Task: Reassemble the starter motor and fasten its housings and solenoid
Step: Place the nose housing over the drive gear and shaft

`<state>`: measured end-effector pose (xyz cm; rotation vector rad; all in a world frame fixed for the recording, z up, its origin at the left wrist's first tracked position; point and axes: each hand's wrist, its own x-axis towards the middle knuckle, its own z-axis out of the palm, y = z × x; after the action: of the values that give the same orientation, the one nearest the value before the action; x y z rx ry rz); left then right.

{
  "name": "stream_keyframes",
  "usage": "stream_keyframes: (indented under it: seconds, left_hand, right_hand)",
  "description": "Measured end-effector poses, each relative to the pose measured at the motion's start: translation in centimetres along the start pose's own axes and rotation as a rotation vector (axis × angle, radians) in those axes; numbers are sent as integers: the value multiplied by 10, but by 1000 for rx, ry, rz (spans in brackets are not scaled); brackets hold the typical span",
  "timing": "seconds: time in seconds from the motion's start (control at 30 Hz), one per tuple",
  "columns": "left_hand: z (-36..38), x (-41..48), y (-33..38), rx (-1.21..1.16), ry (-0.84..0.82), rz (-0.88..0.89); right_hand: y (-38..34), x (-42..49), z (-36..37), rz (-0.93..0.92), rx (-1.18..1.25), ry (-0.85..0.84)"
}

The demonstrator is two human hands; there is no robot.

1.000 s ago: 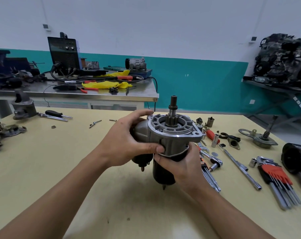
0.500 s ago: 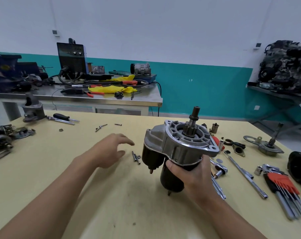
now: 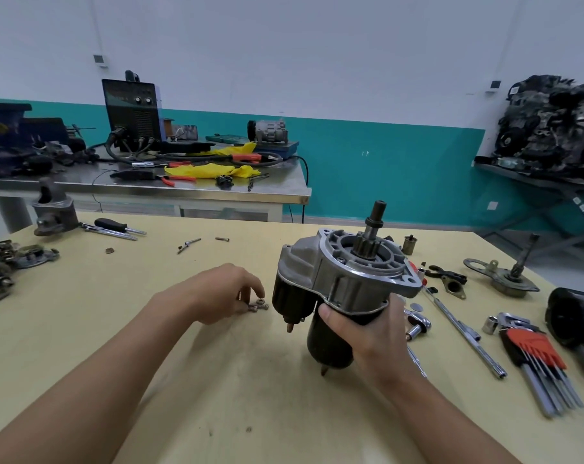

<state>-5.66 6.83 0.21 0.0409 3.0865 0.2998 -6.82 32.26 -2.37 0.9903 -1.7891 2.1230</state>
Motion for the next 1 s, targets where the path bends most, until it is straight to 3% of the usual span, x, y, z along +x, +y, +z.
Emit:
stream_keyframes:
  seconds: [0.2,0.33,0.47,0.63,0.73,0.87,1.0]
  left_hand:
    - [-14,10,11,155,-271,-82]
    - [-14,14,16,257,-290,-93]
    - [-16,3,15,140,-125,-81]
    - [-49,-40,25,-656,421,-66]
    - [-76,-68,56,-966,557,59]
    - [-103,-90,106,-1031,562,310]
    - [-107,-89,143,-849,569,403]
  right_hand:
    - [-10,0,4,-17,-34,-60]
    - [-12,-1,6,4,-57,-29]
    - [-5,-2,9,55,-68,29]
    - [-10,-6,24,66,-108,170]
    - [-15,-7,31,86,-101,231]
    - [-18,-8,33,131,-94,242]
    - [-21,-9,34,140,-120,256]
